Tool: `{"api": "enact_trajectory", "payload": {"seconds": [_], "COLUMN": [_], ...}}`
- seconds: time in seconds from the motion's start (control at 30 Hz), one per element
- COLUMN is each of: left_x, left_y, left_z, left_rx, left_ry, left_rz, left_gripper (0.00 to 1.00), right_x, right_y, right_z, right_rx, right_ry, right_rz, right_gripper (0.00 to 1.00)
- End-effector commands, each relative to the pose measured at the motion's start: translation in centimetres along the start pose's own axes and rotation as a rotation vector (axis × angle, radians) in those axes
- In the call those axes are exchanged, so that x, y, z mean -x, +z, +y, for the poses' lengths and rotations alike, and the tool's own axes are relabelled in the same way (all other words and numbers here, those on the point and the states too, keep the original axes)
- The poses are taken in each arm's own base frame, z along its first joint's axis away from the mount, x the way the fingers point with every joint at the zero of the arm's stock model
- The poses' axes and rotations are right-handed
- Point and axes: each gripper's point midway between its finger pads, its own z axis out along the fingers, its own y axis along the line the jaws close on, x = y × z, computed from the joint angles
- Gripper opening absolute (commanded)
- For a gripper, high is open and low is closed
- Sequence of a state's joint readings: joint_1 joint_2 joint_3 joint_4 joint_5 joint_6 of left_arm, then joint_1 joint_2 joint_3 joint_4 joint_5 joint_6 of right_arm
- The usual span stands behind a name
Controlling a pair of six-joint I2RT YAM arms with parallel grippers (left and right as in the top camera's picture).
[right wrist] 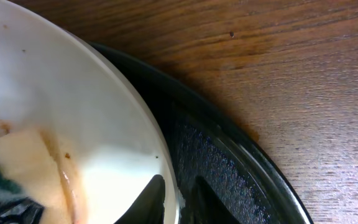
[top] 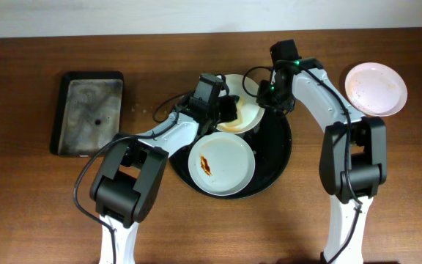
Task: Clean dirty plates on tray and stack at the side
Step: 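Scrub the white plate with the sponge while the right gripper holds it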
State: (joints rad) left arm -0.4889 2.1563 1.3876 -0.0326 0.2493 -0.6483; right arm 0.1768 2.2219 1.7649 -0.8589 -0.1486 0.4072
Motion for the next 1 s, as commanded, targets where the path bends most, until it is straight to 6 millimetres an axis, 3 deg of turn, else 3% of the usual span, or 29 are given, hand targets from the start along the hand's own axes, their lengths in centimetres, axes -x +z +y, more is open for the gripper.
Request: {"api": "enact_trajectory", "payload": {"seconds": [0.0, 0.03, 0.1, 0.2, 0.47, 0.63, 0.7, 0.8, 0.97], "left_x": [-0.6, -0.6, -0.6, -0.4, 2.7, 3.9, 5.4, 7.1, 5.2], "left_y": [0.7, 0.7, 0.7, 0.7, -0.7, -1.7, -3.0, -4.9, -4.5], "left_z": [1.3, 1.2, 1.2, 1.6, 6.6, 8.1, 7.7, 4.1, 2.1], "left_rx": [0.044, 0.043, 0.043, 0.061, 0.353, 0.387, 0.373, 0.257, 0.203], "left_ry": [0.006, 0.006, 0.006, 0.006, 0.009, 0.041, 0.031, 0.139, 0.270], "left_rz": [0.010, 0.010, 0.010, -0.004, -0.191, -0.197, -0.232, -0.244, -0.162], "left_gripper": [0.00, 0.01, 0.01, 0.00, 0.01, 0.00, 0.01, 0.01, 0.00], "right_x": [-0.6, -0.8, -1.5, -1.6, -3.6, -3.8, -3.8, -3.8, -4.0], "right_y": [1.8, 2.1, 3.1, 3.3, 3.0, 3.0, 3.0, 3.0, 3.0], "right_z": [-1.0, -1.0, -0.6, -0.6, -1.3, -1.4, -1.4, -1.3, -0.9], "right_rx": [-0.018, -0.015, 0.015, 0.018, -0.014, -0.017, -0.016, -0.011, 0.011], "right_ry": [0.008, 0.009, 0.014, 0.038, 0.056, 0.057, 0.057, 0.054, 0.051], "right_rz": [0.037, 0.048, 0.084, 0.091, 0.172, 0.179, 0.180, 0.181, 0.190], "right_gripper": [0.18, 0.17, 0.04, 0.04, 0.04, 0.04, 0.04, 0.04, 0.04]}}
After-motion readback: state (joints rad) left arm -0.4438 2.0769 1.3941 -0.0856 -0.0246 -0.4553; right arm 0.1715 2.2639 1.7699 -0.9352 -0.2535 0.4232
